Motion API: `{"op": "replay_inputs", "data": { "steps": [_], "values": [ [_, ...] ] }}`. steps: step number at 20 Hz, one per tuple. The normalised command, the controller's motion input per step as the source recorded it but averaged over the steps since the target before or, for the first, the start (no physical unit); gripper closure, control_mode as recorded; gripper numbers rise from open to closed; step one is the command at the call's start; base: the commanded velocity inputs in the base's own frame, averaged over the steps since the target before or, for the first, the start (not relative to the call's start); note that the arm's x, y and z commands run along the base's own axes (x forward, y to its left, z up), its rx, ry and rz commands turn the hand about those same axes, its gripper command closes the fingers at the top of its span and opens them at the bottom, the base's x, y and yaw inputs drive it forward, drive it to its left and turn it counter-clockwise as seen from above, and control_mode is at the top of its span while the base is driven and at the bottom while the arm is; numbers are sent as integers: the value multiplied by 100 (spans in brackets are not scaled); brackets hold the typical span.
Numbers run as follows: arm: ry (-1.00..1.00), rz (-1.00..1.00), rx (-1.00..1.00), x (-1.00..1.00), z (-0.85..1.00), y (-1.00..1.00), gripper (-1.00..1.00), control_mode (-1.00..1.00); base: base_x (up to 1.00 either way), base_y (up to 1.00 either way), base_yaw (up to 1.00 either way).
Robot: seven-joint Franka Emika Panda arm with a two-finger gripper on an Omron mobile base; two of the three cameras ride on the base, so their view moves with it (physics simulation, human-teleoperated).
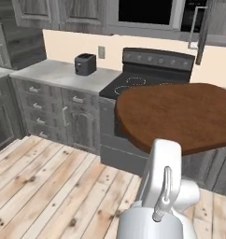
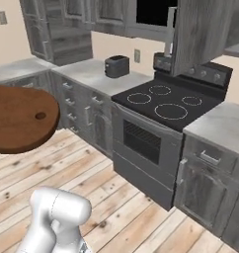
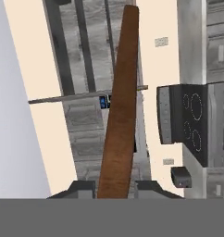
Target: Move the cutting board and knife to the sink. Then move spray from the cabinet to the counter.
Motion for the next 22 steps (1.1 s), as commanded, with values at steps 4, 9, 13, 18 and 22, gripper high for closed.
{"op": "replay_inputs", "data": {
  "steps": [4, 9, 13, 18, 22],
  "values": [
    [0, 0, 0, 0, 0, 0, 100, 100, 14, 99, 21],
    [0, 0, 0, 0, 0, 0, 100, 100, 10, 93, 21],
    [0, 0, 0, 0, 0, 0, 100, 100, 28, 65, 24],
    [0, 0, 0, 0, 0, 0, 100, 100, 45, 35, 26],
    [0, 0, 0, 0, 0, 0, 100, 100, 61, 4, 29]
  ]
}}
